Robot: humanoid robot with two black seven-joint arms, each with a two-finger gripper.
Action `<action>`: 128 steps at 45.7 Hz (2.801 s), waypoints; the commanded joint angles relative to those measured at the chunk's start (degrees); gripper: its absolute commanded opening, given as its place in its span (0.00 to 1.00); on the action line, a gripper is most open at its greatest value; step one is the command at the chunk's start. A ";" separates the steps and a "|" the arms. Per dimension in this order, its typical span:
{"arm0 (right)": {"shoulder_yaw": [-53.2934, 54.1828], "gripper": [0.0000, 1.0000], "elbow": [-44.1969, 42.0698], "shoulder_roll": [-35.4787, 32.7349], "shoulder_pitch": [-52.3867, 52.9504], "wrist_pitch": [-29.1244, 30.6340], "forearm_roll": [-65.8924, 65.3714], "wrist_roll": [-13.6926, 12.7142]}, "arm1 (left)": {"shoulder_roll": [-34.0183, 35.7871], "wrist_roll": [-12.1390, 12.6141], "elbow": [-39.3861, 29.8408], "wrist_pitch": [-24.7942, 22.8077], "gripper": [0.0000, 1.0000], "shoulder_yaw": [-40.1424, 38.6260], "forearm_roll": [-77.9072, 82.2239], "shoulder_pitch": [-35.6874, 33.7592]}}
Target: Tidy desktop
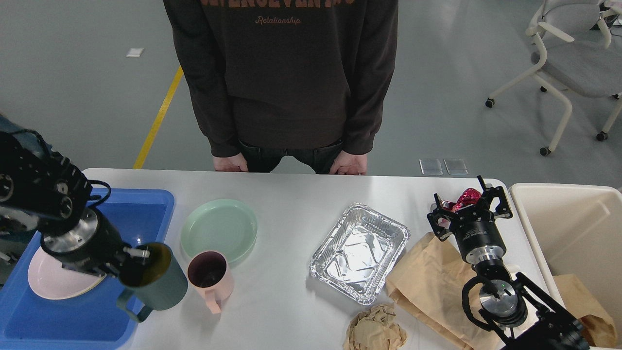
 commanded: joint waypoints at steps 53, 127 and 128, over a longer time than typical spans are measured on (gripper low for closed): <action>0.00 1.00 0.09 -0.03 -0.09 0.00 0.00 0.02 | 36.39 -2.33 30.36 -14.29 0.05 -13.60 30.30 21.33; 0.00 1.00 -0.17 0.06 0.17 0.00 0.00 0.02 | 36.39 -4.71 48.66 -8.31 0.92 -25.05 18.08 40.43; 0.00 1.00 -0.26 0.06 0.17 0.00 0.00 0.02 | 36.39 -4.71 48.48 -8.31 0.92 -24.52 17.99 39.38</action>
